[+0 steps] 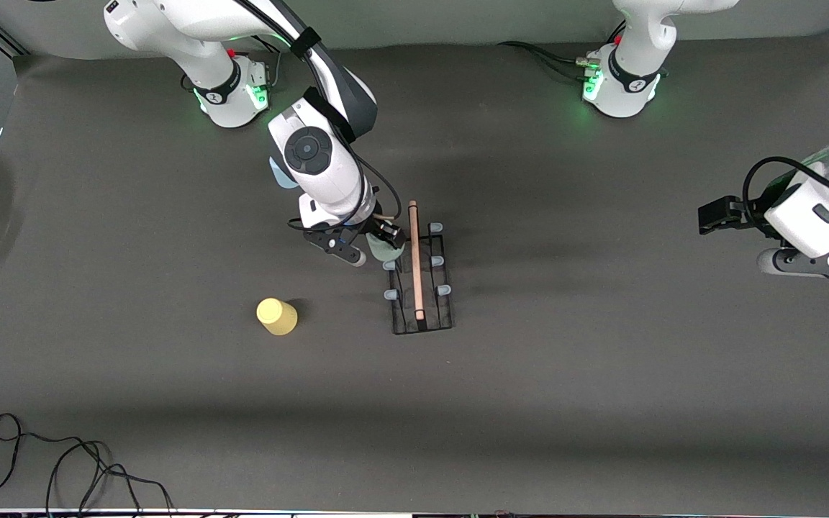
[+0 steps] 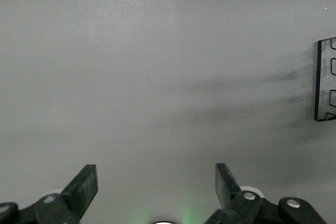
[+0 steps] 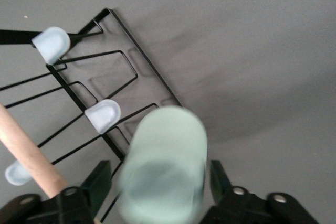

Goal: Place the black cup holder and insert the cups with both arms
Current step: 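Carry the green cup with the right gripper onto a holder peg, then move the right gripper to the yellow cup and grasp it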

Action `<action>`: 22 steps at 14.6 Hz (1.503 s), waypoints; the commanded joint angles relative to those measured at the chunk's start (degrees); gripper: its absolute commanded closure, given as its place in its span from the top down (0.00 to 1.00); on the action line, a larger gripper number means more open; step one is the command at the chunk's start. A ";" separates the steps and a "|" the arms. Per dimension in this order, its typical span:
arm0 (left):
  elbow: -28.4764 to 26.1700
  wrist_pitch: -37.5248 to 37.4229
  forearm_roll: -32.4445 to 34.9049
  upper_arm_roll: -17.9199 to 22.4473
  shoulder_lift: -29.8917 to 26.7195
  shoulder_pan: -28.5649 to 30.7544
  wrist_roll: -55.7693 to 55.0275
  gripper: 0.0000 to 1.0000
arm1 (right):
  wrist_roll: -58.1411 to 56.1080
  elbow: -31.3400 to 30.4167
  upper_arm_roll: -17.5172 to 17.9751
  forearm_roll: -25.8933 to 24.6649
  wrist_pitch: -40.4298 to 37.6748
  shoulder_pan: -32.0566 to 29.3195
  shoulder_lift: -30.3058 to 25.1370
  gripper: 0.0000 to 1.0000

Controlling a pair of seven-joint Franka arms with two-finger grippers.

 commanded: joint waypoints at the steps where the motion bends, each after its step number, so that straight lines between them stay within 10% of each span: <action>1: -0.79 1.03 -0.02 0.29 -0.75 -0.12 -0.92 1.00 | 1.03 2.26 -0.75 0.28 -0.55 -0.04 -1.05 1.00; 10: -0.88 0.60 -0.02 0.38 -1.01 0.76 -0.39 1.00 | -28.81 5.52 -16.39 0.54 -6.53 -1.44 -0.71 1.00; 22: -0.88 0.33 -0.02 0.38 -1.19 0.76 -0.39 1.00 | -49.60 6.31 -16.40 10.65 -0.56 -11.03 12.03 1.00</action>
